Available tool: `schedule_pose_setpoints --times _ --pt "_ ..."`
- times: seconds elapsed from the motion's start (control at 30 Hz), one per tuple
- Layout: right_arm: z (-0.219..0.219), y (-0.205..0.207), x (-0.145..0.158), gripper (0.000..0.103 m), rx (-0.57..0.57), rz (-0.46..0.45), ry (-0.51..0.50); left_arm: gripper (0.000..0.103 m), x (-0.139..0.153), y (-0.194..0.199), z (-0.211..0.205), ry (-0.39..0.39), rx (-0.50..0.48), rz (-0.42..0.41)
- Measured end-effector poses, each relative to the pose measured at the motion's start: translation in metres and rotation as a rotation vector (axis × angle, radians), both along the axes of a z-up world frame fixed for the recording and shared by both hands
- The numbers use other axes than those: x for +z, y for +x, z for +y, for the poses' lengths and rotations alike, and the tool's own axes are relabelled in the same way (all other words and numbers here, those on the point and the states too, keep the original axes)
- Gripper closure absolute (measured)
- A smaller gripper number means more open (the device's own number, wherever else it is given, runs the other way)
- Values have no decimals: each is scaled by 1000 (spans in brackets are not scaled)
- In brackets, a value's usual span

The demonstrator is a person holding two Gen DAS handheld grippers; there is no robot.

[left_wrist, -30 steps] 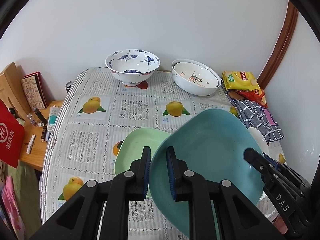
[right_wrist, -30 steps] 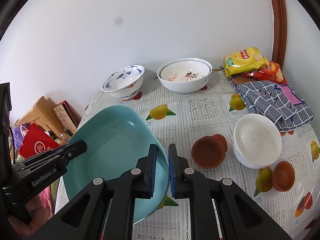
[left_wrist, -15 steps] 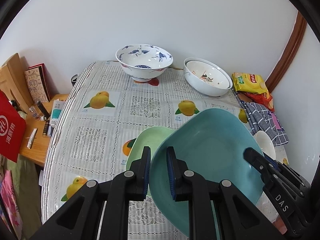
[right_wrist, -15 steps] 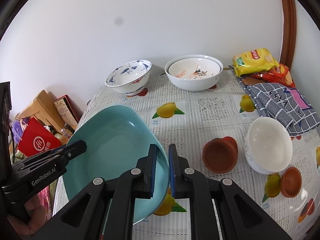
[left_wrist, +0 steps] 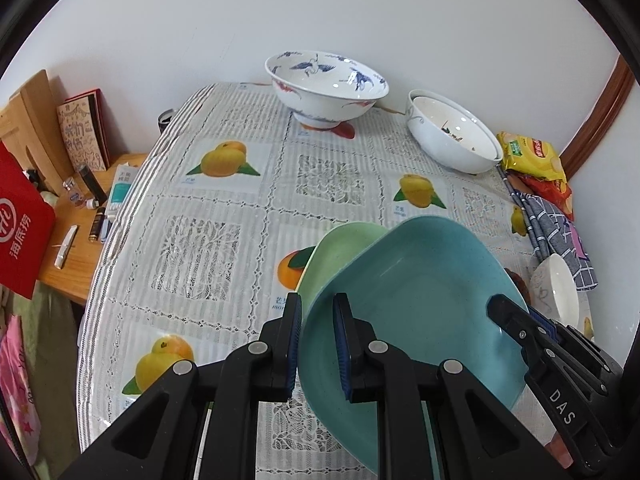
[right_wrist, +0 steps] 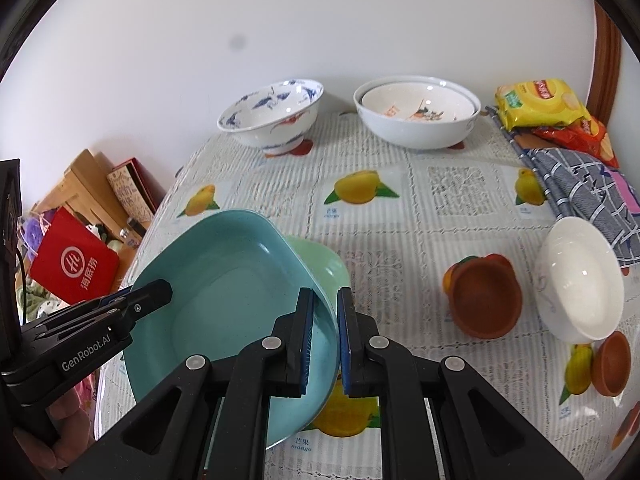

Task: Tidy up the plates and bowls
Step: 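Lower the blue plate onto the green plate with both grippers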

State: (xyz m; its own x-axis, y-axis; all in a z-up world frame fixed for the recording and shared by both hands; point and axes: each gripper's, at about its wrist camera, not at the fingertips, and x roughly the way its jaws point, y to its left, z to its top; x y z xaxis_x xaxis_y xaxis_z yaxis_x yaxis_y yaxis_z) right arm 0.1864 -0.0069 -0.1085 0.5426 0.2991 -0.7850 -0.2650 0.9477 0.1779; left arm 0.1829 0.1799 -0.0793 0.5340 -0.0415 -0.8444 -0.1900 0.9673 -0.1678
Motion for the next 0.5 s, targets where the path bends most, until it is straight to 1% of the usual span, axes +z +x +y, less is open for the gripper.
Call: schedule_pose_setpoints --times 0.23,0.4,0.5 --pt "6 11 -17 91 14 38 -16 87 -18 8 4 -2 8 37" --pt "9 21 -34 91 18 81 -18 87 -33 15 7 0 15 69" --pt "12 26 -41 90 22 88 -29 88 -39 18 8 5 11 75"
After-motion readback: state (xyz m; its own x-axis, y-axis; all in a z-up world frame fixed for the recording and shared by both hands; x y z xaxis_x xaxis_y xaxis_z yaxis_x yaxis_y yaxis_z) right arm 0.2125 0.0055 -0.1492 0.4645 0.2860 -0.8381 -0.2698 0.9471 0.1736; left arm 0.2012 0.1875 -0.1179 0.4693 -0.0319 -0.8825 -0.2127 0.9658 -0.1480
